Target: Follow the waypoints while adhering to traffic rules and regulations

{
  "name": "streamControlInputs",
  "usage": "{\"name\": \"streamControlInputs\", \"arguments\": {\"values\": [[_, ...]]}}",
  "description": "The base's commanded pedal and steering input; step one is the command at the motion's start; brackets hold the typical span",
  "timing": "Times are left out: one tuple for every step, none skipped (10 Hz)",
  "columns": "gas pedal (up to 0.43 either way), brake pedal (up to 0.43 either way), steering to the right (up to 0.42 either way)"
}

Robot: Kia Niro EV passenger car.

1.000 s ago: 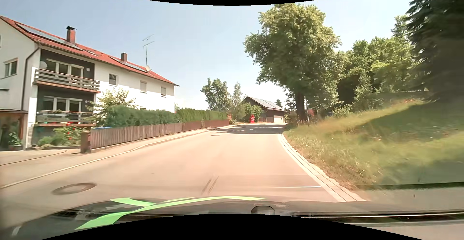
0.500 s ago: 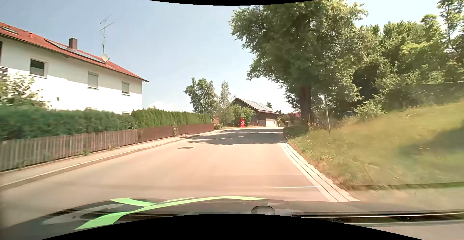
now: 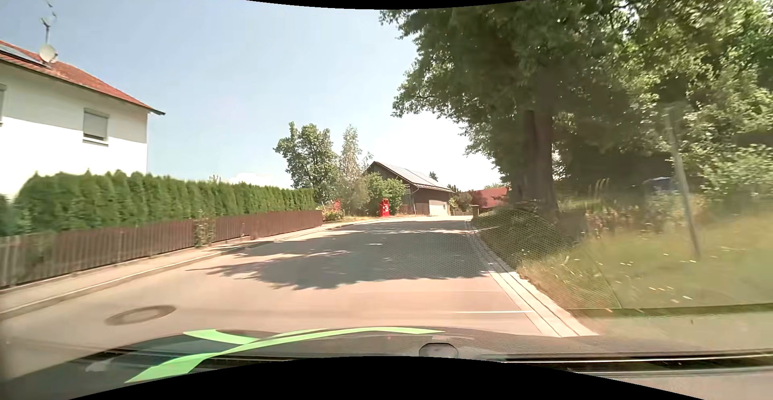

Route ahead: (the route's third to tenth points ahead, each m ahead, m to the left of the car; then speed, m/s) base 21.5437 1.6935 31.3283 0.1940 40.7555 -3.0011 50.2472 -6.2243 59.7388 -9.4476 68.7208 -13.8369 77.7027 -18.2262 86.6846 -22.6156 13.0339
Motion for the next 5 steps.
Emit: {"name": "streamControlInputs", "arguments": {"values": [[0.189, 0.0, 0.031], [0.189, 0.0, 0.031], [0.189, 0.0, 0.03], [0.189, 0.0, 0.029], [0.189, 0.0, 0.028]]}}
